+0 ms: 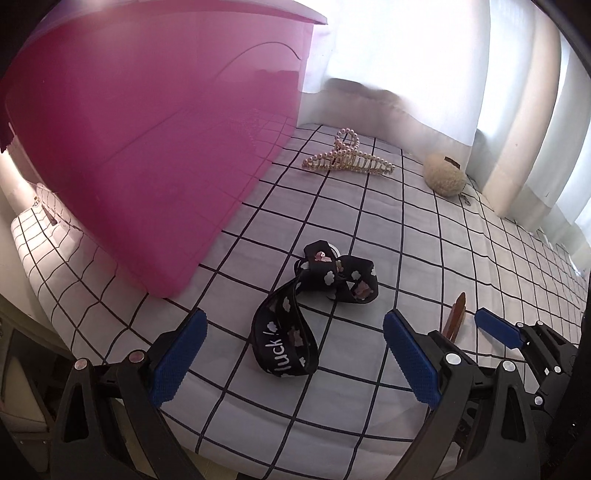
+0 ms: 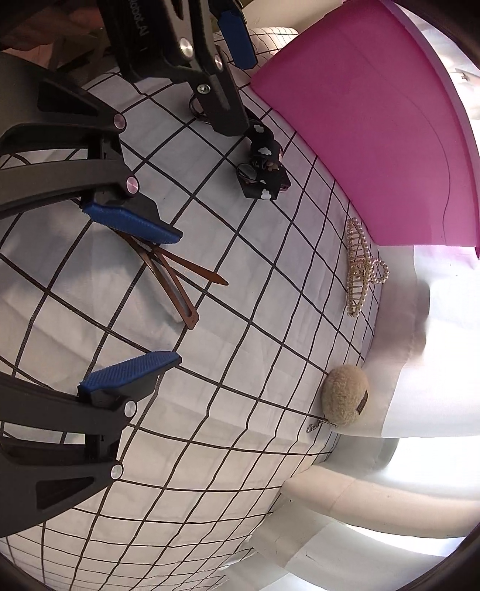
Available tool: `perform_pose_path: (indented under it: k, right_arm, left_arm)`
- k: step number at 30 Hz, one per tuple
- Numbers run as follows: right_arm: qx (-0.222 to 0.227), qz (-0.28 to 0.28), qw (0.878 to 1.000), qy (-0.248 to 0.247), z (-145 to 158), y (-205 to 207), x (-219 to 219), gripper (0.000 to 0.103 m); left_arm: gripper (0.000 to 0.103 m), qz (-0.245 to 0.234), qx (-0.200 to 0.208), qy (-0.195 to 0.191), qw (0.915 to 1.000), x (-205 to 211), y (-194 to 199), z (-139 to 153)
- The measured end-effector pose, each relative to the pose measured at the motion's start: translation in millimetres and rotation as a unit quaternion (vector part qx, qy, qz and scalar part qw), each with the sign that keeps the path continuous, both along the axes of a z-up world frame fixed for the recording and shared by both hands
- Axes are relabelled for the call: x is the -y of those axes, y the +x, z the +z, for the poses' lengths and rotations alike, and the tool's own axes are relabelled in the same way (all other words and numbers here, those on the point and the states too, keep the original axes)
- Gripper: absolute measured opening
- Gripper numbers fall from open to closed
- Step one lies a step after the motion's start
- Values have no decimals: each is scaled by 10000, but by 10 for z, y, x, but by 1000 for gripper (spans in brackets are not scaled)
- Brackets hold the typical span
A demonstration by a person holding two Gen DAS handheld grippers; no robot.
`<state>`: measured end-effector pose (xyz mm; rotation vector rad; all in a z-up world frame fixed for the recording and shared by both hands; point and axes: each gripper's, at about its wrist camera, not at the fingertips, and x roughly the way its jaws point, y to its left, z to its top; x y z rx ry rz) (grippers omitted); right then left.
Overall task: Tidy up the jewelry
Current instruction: 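Move the right tool to the brown hair pins while the left tool approaches the black hair tie, then close the right tool on the brown hair pins while the left tool grasps the black hair tie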
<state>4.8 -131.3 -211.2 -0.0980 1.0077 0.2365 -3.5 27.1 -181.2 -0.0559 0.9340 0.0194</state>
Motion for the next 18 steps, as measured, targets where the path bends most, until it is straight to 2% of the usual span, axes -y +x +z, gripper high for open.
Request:
perform_pose_path:
  k: [18]
  right_arm:
    - [85,-11,10000,5,-5,2,4,59]
  left_arm:
    - [93,161,-537,-139,9983,86,510,-309]
